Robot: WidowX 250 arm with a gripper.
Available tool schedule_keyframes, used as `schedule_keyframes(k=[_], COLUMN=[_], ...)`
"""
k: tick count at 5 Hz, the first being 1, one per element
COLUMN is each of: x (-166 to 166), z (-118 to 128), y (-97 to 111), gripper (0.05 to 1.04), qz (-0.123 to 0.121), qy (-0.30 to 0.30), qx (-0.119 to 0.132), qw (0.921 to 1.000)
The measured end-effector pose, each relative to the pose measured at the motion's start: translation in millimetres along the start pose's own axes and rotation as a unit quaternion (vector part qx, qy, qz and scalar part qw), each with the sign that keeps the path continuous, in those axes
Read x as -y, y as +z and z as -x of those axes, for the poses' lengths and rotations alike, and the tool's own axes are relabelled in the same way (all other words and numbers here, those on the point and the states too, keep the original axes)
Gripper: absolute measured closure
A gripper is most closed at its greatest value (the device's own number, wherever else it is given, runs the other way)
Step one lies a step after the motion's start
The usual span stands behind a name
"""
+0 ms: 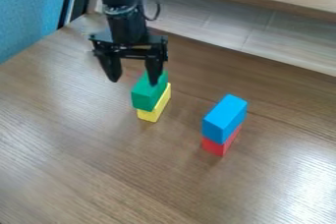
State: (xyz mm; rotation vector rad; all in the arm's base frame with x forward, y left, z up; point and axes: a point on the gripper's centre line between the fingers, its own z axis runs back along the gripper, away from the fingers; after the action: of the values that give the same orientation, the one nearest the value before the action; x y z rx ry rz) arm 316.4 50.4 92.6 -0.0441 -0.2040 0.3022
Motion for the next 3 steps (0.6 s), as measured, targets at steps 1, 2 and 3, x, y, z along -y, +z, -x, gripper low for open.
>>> schedule_keyframes(k=[1, 2, 3], x=[5, 7, 7], z=[-5, -7, -8], y=[-4, -12, -20], gripper=[0.083, 0.083, 0.083], qz=[-0.006, -0.007, -0.015], qy=[-0.002, 0.000, 0.001], qx=[0.002, -0.005, -0.011], qw=[1.0000, 1.0000, 0.9998])
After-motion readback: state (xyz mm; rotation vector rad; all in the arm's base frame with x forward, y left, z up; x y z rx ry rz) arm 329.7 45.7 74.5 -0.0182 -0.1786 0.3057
